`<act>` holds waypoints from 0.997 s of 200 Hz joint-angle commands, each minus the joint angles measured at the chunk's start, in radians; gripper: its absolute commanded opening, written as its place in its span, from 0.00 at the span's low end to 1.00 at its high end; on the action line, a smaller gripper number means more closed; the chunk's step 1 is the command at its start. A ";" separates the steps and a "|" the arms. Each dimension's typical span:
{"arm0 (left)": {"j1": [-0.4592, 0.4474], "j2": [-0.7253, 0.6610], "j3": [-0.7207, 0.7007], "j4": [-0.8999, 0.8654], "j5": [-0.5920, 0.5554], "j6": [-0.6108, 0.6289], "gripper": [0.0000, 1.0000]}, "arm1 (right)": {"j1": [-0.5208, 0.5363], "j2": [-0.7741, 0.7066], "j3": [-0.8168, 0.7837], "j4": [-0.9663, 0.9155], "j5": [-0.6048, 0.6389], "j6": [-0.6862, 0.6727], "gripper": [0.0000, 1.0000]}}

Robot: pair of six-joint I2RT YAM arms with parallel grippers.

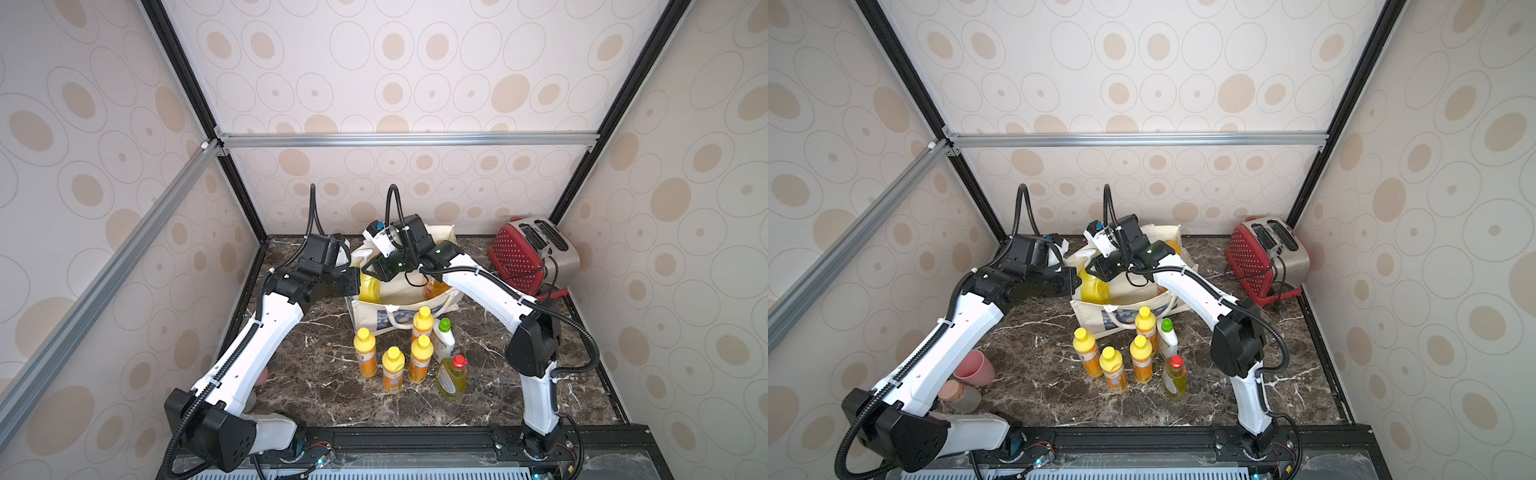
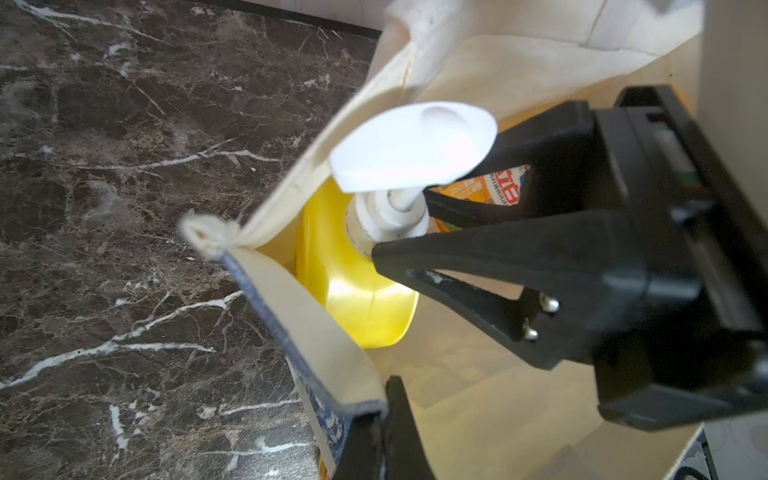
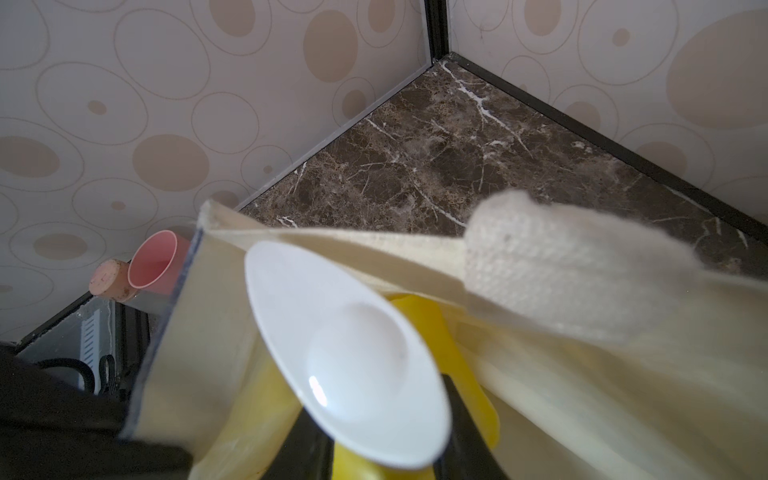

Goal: Pack dish soap into the shopping bag
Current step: Adjust the bottle of dish soap in the shopping bag.

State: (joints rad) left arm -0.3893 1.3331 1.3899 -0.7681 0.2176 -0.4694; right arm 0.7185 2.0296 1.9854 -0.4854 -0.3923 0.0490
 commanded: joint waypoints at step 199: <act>-0.005 -0.044 0.110 -0.020 -0.116 0.061 0.63 | 0.018 -0.163 0.015 -0.050 0.039 0.020 0.52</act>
State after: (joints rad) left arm -0.3904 1.3468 1.5059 -0.7410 0.1802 -0.4286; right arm 0.7231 1.9888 1.9446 -0.5098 -0.3637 0.0715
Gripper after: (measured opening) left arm 0.609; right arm 0.469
